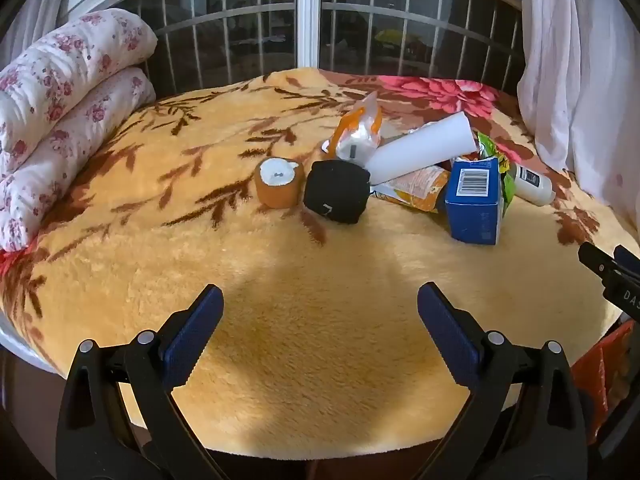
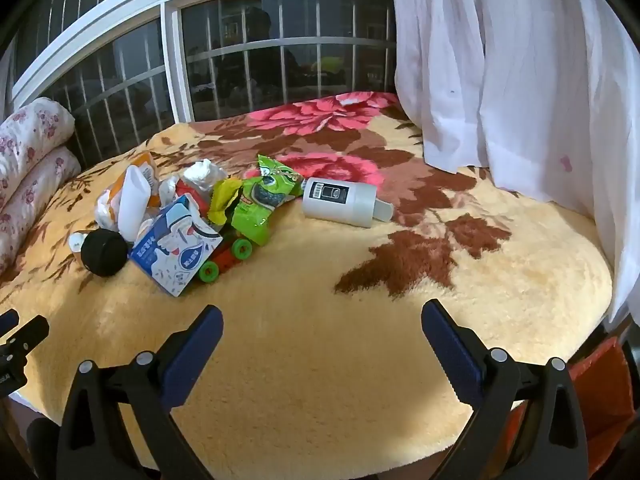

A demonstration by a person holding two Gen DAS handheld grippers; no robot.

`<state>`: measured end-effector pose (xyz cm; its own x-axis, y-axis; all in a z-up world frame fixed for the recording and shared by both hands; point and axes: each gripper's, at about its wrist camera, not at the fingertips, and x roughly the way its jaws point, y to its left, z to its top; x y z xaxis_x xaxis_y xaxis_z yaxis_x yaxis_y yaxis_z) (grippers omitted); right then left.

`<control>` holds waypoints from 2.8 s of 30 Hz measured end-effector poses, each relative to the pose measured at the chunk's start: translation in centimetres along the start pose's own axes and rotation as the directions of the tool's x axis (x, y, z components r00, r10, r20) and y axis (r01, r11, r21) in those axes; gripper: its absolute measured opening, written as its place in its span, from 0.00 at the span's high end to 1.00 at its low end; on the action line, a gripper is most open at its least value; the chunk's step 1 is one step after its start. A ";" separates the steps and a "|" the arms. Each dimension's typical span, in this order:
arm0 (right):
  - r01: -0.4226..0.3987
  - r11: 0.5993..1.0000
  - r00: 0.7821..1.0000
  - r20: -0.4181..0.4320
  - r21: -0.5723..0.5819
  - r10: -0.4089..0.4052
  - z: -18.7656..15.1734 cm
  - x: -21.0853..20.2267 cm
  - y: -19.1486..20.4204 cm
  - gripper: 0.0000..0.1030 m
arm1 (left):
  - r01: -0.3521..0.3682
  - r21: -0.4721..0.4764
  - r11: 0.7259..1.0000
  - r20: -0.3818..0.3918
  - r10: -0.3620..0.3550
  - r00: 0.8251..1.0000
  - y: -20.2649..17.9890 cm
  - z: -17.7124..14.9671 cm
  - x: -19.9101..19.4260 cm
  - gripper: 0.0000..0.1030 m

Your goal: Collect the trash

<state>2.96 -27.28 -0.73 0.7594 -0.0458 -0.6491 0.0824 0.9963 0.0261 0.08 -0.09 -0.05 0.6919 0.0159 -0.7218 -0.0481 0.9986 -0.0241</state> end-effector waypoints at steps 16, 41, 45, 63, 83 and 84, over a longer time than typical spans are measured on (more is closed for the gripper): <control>-0.005 1.000 1.000 -0.013 -0.013 0.005 0.2 0.5 0.2 0.05 | 0.042 -0.037 0.998 0.005 -0.042 0.999 0.4 0.6 0.5 0.08; -0.023 1.000 0.999 -0.037 0.011 0.024 -0.9 0.2 0.1 0.05 | 0.044 -0.024 0.999 0.018 -0.044 0.999 0.0 -0.5 -0.1 0.08; -0.023 1.000 0.999 -0.036 0.011 0.023 -0.9 0.1 0.2 0.05 | 0.043 -0.023 0.999 0.019 -0.043 0.999 0.0 -0.7 -0.2 0.08; -0.060 0.998 0.998 -0.007 0.011 0.060 2.1 -0.1 1.0 0.05 | 0.035 -0.033 0.999 0.027 -0.034 0.999 0.7 0.0 -0.6 0.08; -0.264 0.920 0.960 -0.019 0.290 0.281 7.4 4.5 0.5 0.05 | 0.025 -0.044 0.999 0.014 -0.024 1.000 1.3 0.4 1.4 0.08; -0.279 0.904 0.952 -0.028 0.324 0.304 7.8 5.2 0.3 0.05 | 0.023 -0.042 0.999 0.016 -0.022 1.000 1.3 0.3 1.5 0.08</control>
<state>12.02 -27.79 1.84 0.7304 0.2614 -0.6311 0.0712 0.8897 0.4509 1.29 1.26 -0.91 0.7040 -0.0056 -0.7102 -0.0627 0.9956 -0.0701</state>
